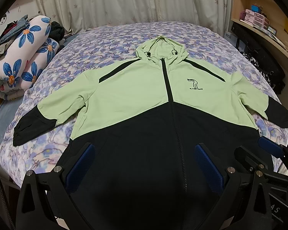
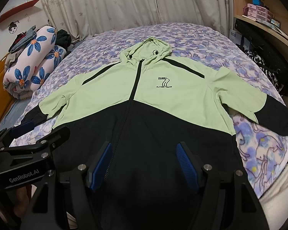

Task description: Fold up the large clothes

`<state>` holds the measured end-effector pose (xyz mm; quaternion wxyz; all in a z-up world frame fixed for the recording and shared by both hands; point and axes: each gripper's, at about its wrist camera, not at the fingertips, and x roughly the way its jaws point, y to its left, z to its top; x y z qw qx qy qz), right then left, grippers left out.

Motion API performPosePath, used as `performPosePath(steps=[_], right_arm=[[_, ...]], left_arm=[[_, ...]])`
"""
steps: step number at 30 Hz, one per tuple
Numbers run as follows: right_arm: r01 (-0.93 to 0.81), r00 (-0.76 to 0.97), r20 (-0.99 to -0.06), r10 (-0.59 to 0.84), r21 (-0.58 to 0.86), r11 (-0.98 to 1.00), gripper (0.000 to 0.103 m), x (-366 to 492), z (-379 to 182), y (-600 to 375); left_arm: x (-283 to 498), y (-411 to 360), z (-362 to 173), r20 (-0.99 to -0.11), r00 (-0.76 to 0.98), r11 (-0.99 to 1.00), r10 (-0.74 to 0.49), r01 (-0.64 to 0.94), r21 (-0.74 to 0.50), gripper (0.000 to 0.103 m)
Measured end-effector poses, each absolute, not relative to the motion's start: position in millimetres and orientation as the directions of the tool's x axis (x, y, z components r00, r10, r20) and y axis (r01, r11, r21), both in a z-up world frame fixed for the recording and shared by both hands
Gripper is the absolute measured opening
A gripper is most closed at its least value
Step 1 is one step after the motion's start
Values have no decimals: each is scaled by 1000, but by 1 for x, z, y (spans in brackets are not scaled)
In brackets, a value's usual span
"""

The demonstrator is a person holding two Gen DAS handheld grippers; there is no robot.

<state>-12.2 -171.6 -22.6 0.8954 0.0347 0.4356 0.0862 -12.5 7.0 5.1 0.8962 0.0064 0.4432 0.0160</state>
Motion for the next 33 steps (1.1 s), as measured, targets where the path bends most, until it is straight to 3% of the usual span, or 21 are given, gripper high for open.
performPosePath(steps=[33], right_arm=[[-110, 600, -781, 175, 136, 984, 70, -12, -31, -173]], left_arm=[[-15, 9, 1, -788, 615, 1000, 30, -16, 26, 102]])
